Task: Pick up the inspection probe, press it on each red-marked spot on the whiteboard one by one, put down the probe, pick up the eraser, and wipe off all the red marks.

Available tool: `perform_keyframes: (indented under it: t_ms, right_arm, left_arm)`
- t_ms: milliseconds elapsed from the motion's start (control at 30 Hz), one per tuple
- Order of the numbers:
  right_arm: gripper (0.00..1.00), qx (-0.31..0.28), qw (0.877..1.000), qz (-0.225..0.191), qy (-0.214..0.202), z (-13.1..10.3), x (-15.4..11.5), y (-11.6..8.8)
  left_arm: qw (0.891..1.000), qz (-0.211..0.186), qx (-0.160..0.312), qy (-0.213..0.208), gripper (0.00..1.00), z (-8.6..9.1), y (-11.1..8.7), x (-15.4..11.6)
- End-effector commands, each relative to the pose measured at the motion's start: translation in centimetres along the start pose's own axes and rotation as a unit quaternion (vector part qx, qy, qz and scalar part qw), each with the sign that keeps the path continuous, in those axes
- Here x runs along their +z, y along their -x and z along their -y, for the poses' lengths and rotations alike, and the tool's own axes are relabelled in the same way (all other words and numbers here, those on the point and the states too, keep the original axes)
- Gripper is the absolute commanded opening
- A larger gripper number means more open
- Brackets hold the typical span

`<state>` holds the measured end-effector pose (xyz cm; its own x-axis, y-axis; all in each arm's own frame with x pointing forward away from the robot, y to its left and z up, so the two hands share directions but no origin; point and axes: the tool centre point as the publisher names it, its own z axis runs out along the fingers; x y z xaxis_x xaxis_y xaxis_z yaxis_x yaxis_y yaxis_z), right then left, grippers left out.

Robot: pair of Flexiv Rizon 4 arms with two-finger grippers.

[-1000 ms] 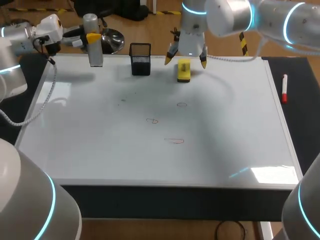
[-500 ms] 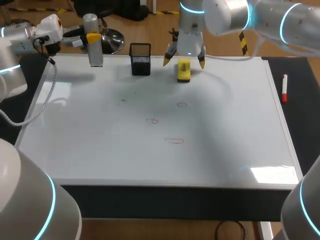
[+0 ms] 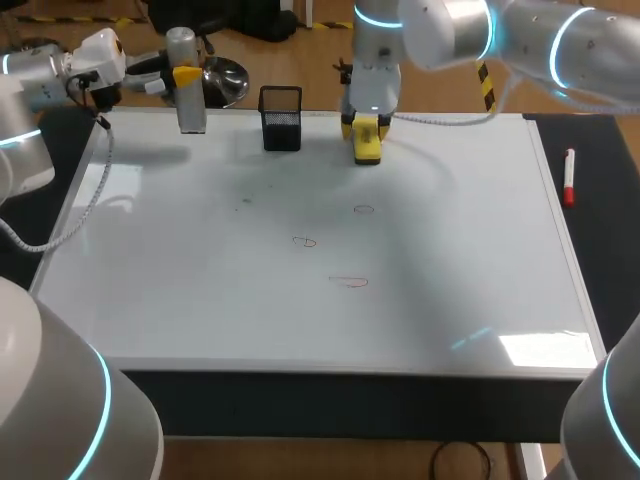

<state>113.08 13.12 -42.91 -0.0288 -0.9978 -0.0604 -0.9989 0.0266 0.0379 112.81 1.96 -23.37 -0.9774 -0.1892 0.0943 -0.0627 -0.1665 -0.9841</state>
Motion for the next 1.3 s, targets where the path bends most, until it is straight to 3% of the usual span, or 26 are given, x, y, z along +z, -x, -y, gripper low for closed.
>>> perform_keyframes:
  t_ms: [33, 100, 367, 700, 967, 1300]
  right_arm:
    - [0.32, -0.002, 1.0, -0.005, 0.004, -0.1, 0.0, 0.0]
    - [0.0, -0.002, 1.0, -0.007, 0.006, -0.3, -0.1, -0.1]
    - [0.0, 0.006, 1.0, -0.011, 0.012, -0.3, 0.0, -1.0]
    - [0.0, 0.083, 0.996, -0.005, 0.006, 1.0, -2.7, -4.1]
    - [0.0, 0.156, 0.987, -0.018, -0.013, 2.1, -5.1, -8.9]
    - [0.0, 0.276, 0.96, -0.002, -0.041, 2.4, -7.6, -14.9]
  left_arm:
    - [1.0, 0.004, 0.001, 0.002, 0.0, 0.2, -0.4, 0.1]
    - [1.0, 0.004, 0.001, 0.002, 0.0, 0.2, -0.4, 0.1]
    - [1.0, 0.004, 0.001, 0.002, 0.0, 0.2, -0.4, 0.1]
    - [1.0, 0.004, 0.001, 0.002, 0.0, 0.2, -0.4, 0.1]
    - [1.0, 0.004, 0.001, 0.002, 0.0, 0.2, -0.4, 0.1]
    - [1.0, 0.004, 0.001, 0.002, 0.0, 0.2, -0.4, 0.1]
